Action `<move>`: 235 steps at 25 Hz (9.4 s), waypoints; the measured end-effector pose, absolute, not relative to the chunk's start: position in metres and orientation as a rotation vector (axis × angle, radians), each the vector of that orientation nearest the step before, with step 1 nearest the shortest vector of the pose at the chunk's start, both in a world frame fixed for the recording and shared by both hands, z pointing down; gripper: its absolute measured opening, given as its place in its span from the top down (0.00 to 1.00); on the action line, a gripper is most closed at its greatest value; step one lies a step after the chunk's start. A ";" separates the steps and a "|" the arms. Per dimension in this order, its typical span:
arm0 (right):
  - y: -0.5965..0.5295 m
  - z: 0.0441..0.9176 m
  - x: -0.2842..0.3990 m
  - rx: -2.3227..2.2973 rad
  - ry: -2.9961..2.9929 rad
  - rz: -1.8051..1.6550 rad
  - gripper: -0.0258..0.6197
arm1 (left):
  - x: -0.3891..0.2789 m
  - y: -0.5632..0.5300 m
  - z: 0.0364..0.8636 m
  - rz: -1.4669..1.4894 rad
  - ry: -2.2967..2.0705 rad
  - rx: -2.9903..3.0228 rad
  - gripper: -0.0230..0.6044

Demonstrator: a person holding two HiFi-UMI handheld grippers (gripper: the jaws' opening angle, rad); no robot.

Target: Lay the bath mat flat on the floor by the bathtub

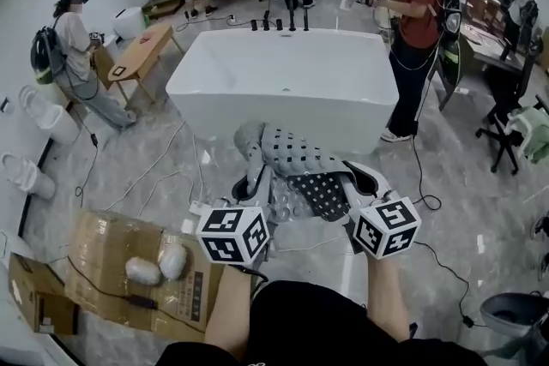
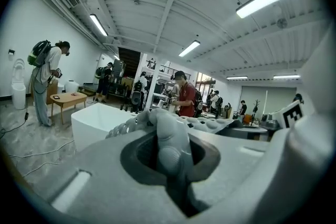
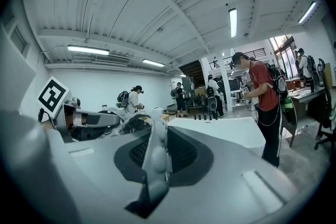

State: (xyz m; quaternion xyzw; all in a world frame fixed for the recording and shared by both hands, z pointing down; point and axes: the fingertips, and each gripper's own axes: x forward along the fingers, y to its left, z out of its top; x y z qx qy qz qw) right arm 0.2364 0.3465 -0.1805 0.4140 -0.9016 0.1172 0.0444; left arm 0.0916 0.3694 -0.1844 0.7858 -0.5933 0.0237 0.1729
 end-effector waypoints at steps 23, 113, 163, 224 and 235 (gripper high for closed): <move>0.144 -0.187 0.032 1.253 -2.726 0.410 0.92 | -0.107 0.162 -0.175 0.070 -1.635 2.187 0.92; -0.087 0.351 0.107 1.316 -2.244 1.303 0.92 | -0.075 -0.078 0.360 0.602 -1.154 1.805 0.93; -0.082 0.649 0.140 1.134 -1.954 1.200 0.92 | -0.137 -0.066 0.660 0.891 -1.130 1.732 0.92; 0.024 0.714 0.160 0.993 -1.642 1.058 0.96 | -0.232 0.057 0.721 1.141 -1.221 1.382 0.96; 0.045 0.672 0.122 0.879 -1.702 1.074 0.96 | -0.172 0.056 0.668 0.951 -1.168 1.410 0.96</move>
